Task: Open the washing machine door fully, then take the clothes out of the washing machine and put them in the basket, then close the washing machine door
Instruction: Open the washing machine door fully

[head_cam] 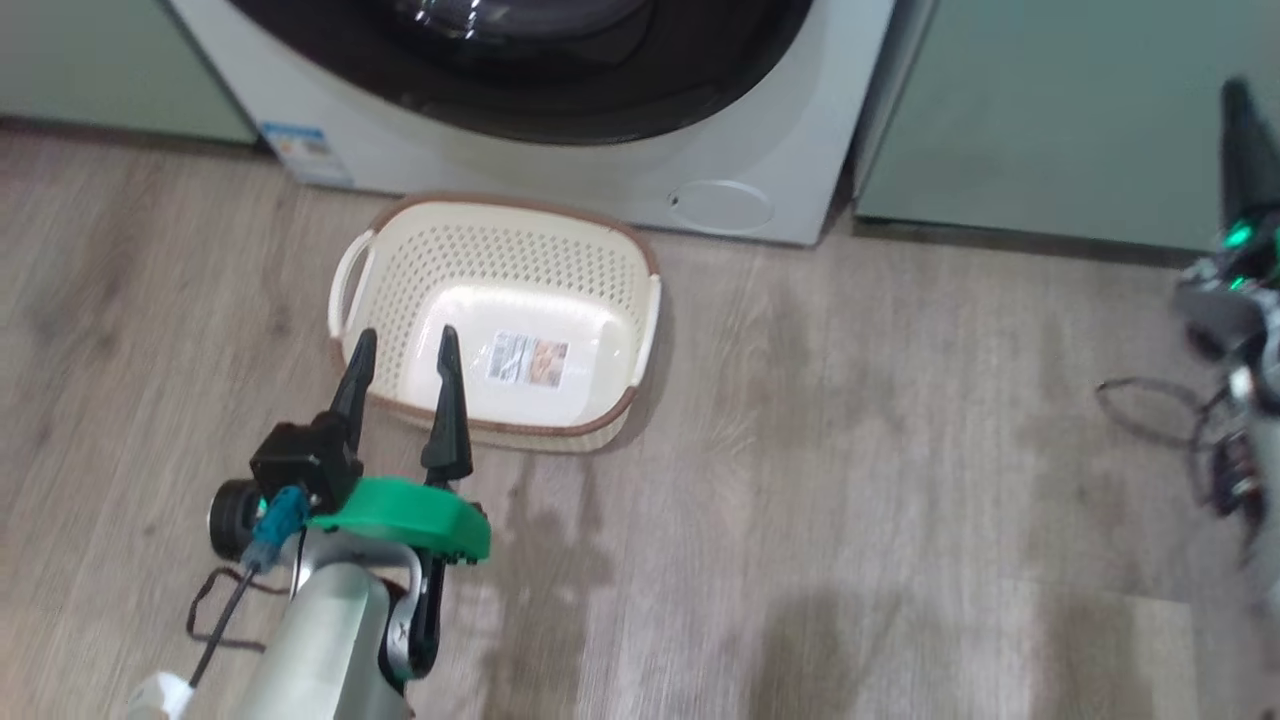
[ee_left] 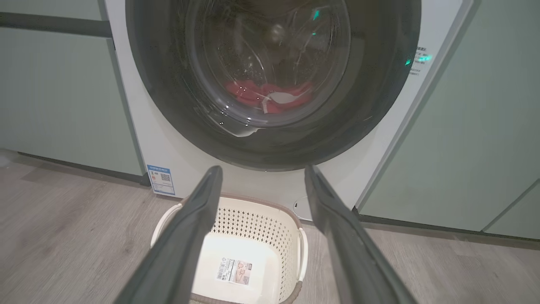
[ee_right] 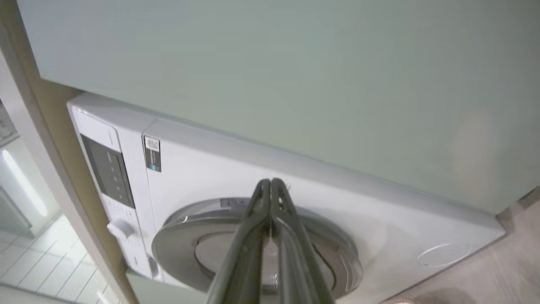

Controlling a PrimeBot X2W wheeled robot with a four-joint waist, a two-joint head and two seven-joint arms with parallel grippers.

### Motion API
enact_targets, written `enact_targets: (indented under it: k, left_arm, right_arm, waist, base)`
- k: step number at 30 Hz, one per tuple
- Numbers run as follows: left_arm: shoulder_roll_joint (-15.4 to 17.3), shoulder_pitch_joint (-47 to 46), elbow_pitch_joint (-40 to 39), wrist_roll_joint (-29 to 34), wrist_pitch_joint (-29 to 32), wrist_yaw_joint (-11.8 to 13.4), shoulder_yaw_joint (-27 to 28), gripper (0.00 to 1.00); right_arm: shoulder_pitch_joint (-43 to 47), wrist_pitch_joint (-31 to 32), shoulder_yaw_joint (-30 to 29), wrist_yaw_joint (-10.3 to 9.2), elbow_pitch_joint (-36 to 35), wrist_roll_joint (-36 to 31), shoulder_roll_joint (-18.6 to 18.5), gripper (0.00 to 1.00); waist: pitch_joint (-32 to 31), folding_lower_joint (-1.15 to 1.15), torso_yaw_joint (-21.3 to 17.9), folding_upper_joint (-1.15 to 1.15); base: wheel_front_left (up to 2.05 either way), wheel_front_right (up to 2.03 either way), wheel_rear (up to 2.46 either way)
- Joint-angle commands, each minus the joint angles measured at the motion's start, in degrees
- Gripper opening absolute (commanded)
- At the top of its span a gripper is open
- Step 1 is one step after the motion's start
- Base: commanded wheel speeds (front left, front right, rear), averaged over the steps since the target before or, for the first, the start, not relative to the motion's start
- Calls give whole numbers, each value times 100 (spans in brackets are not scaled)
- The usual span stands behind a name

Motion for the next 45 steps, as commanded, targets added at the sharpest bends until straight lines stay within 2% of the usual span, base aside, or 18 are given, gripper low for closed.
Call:
enact_targets:
  k: [1,6,10,17,28,38,45]
  left_arm:
    - [40,-271,-199,-47,-54,41,130,100]
    - [40,-410,-219,-170,-54,66,-10,100]
    - [40,-524,-243,-263,-54,82,-91,100]
    - [40,-721,-295,-469,-54,126,-313,100]
    - [40,-1018,-375,-697,-54,195,-580,100]
    - [40,-1217,-437,-846,-54,247,-735,100]
    - [40,-1298,-443,-877,-54,264,-806,100]
  right_arm:
    - [-295,305,87,43,-164,92,-201,0]
    - [-974,1166,42,43,104,439,-613,0]
    - [-1561,1711,273,43,343,296,-907,0]
    - [-2695,2365,713,43,798,-2,-1152,0]
    - [-4106,2859,1392,43,1319,-444,-1055,0]
    - [-4784,3004,1838,43,1867,-690,-863,0]
    - [-4927,3058,2070,43,2013,-668,-697,0]
  waist:
    - [239,0,221,0]
    - [525,0,416,0]
    - [743,0,541,0]
    - [1155,0,753,0]
    - [1701,0,1029,0]
    - [1972,0,1160,0]
    - [2015,0,1218,0]
  base:
    - [0,0,0]
    - [0,0,0]
    - [0,0,0]
    - [0,0,0]
    - [0,0,0]
    - [0,0,0]
    - [0,0,0]
